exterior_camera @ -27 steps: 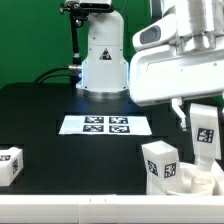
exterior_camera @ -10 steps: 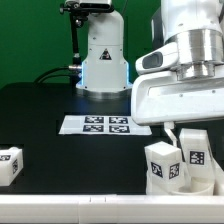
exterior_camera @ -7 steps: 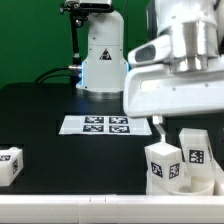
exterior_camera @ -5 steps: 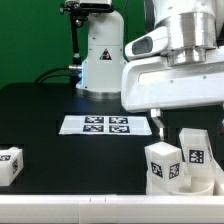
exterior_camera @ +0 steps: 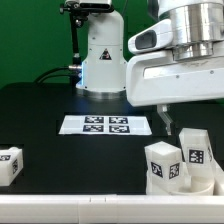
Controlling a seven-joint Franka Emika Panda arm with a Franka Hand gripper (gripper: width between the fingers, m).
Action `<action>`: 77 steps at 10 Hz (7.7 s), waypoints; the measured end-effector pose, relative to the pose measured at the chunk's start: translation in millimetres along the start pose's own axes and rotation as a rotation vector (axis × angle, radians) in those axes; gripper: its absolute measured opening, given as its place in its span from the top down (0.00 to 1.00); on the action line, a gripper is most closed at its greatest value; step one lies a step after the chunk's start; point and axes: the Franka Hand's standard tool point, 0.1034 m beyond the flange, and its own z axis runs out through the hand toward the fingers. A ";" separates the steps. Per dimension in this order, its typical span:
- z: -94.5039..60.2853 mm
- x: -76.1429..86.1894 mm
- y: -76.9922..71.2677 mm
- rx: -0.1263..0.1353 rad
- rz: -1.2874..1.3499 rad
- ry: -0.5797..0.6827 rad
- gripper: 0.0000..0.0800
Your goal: Assemble stool
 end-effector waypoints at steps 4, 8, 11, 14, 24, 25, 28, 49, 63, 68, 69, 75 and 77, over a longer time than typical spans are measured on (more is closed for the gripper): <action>-6.4 19.0 -4.5 -0.036 -0.460 -0.003 0.19; -5.9 19.3 -0.6 -0.052 -0.738 -0.024 0.19; -13.2 24.5 -8.9 -0.073 -1.151 -0.160 0.19; -9.8 18.3 -5.1 -0.068 -1.141 -0.212 0.19; 26.6 -6.4 -8.9 -0.077 -1.116 -0.303 0.19; 27.4 -5.7 -9.5 -0.078 -1.123 -0.293 0.19; 27.5 -5.3 -8.1 -0.078 -1.119 -0.294 0.33; 31.0 10.4 -9.7 -0.110 0.946 -0.122 0.58; 16.5 6.3 -29.4 -0.040 -0.298 -0.213 0.19; 15.3 11.3 -22.4 -0.056 -0.782 -0.169 0.19; 13.7 17.8 -26.1 -0.093 -1.069 -0.141 0.19; 31.3 10.0 -20.0 -0.133 -1.549 -0.268 0.19; 31.8 10.0 -19.1 -0.133 -1.542 -0.269 0.41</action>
Offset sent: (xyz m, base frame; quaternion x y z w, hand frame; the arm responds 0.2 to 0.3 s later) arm 0.0000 0.0000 0.0000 0.0000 0.0000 -0.1296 0.9916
